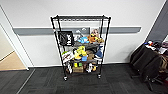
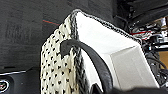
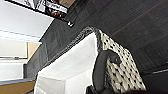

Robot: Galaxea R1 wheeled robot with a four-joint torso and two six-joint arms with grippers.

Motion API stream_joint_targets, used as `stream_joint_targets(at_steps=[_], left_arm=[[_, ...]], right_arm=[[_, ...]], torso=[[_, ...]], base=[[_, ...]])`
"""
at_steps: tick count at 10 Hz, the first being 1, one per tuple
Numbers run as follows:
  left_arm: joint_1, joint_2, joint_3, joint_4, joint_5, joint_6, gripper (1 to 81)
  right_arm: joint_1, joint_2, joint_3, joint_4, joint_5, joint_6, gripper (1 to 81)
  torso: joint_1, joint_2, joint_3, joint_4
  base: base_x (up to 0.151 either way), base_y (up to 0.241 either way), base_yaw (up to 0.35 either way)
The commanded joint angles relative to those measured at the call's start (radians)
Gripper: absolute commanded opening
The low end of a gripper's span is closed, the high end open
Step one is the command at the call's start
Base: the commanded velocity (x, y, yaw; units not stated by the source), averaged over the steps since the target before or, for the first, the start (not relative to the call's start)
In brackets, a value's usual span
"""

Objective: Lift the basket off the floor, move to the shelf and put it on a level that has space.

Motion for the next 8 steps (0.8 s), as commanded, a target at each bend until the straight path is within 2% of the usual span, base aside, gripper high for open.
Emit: stream_joint_targets(at_steps=[1,2,3,5,7,8], left_arm=[[-0.082,-0.015,0.015,-0.002,0.055,0.003,1.0],[-0.080,-0.013,0.014,0.000,0.056,0.003,1.0],[-0.077,-0.013,0.008,0.000,0.055,0.003,1.0],[-0.062,-0.005,-0.020,0.000,0.056,0.003,1.0],[-0.060,0.005,-0.038,0.001,0.056,0.003,1.0],[-0.062,0.005,-0.040,0.001,0.058,0.005,1.0]], right_arm=[[0.079,-0.025,0.038,0.001,-0.042,0.003,1.0],[0.080,-0.024,0.034,0.001,-0.042,0.001,1.0],[0.079,-0.022,0.033,0.001,-0.042,0.001,1.0],[0.075,-0.022,0.031,0.001,-0.042,0.001,1.0],[0.075,-0.022,0.031,0.001,-0.042,0.003,1.0],[0.075,-0.022,0.031,0.001,-0.042,0.003,1.0]], torso=[[0.000,0.000,0.000,0.000],[-0.001,0.000,0.042,0.000],[-0.001,0.000,0.058,0.000],[-0.001,0.000,0.063,0.000],[-0.001,0.001,0.088,0.000],[-0.002,0.001,0.145,0.000]], base=[[0.000,0.000,0.000],[0.000,0.000,0.000],[0.000,0.000,0.000],[0.000,0.000,0.000],[0.000,0.000,0.000],[0.000,0.000,0.000]])
